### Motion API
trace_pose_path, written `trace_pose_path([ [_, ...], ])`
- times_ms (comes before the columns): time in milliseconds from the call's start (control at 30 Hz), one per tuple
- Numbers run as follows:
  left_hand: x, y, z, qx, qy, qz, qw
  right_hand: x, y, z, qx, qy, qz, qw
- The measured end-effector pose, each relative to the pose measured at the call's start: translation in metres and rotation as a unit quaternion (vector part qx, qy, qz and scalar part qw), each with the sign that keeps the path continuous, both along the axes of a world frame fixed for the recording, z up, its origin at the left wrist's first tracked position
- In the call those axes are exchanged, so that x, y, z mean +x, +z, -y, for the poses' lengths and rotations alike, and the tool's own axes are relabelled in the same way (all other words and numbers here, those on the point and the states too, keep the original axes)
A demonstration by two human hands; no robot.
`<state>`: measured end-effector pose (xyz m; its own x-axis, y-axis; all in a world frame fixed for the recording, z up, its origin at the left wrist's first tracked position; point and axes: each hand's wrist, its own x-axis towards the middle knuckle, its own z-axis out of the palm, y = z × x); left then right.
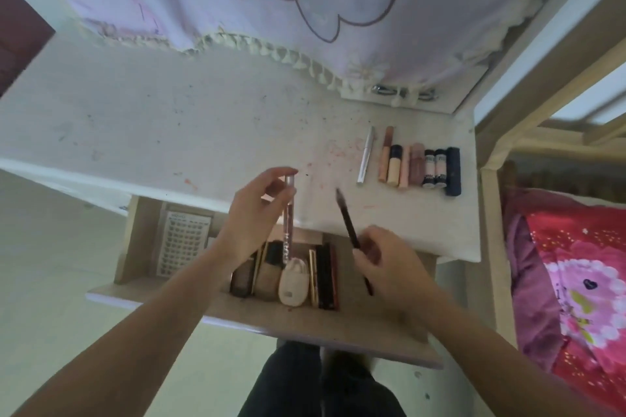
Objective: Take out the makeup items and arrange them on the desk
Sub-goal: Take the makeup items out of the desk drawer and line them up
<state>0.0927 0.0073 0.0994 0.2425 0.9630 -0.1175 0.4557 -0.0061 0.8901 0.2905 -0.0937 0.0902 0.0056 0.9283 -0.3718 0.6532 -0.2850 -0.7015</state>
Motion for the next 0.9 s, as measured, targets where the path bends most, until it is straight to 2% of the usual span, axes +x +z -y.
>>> trace_pose_path([
  [100, 0.027, 0.002, -0.057, 0.005, -0.026, -0.023, 0.999, -0.004, 0.015, -0.071, 0.04, -0.093, -0.028, 0.994],
  [200, 0.062, -0.016, -0.101, -0.014, -0.05, -0.056, 0.997, -0.011, 0.006, -0.134, 0.041, -0.147, 0.03, 0.988],
  [367, 0.102, -0.043, -0.142, -0.02, -0.078, -0.109, 0.991, -0.007, -0.009, -0.171, -0.016, -0.133, 0.192, 0.972],
  [533, 0.118, -0.059, -0.149, -0.04, -0.114, -0.105, 0.987, 0.003, -0.024, -0.175, -0.058, -0.128, 0.271, 0.952],
  [633, 0.117, -0.056, -0.148, -0.054, -0.122, -0.114, 0.985, 0.005, -0.021, -0.169, -0.048, -0.139, 0.276, 0.95],
  [700, 0.109, -0.045, -0.139, -0.038, -0.132, -0.118, 0.984, 0.004, -0.012, -0.153, -0.006, -0.132, 0.279, 0.951],
  [800, 0.073, -0.03, -0.091, 0.003, -0.165, -0.069, 0.984, -0.011, 0.0, -0.1, 0.054, -0.12, 0.13, 0.983],
  [833, 0.054, -0.031, -0.064, 0.005, -0.192, -0.063, 0.979, -0.02, -0.004, -0.076, 0.043, -0.091, 0.099, 0.99],
  [900, 0.017, -0.043, -0.006, -0.013, -0.267, -0.093, 0.959, -0.031, -0.029, -0.031, -0.034, -0.007, 0.096, 0.995],
])
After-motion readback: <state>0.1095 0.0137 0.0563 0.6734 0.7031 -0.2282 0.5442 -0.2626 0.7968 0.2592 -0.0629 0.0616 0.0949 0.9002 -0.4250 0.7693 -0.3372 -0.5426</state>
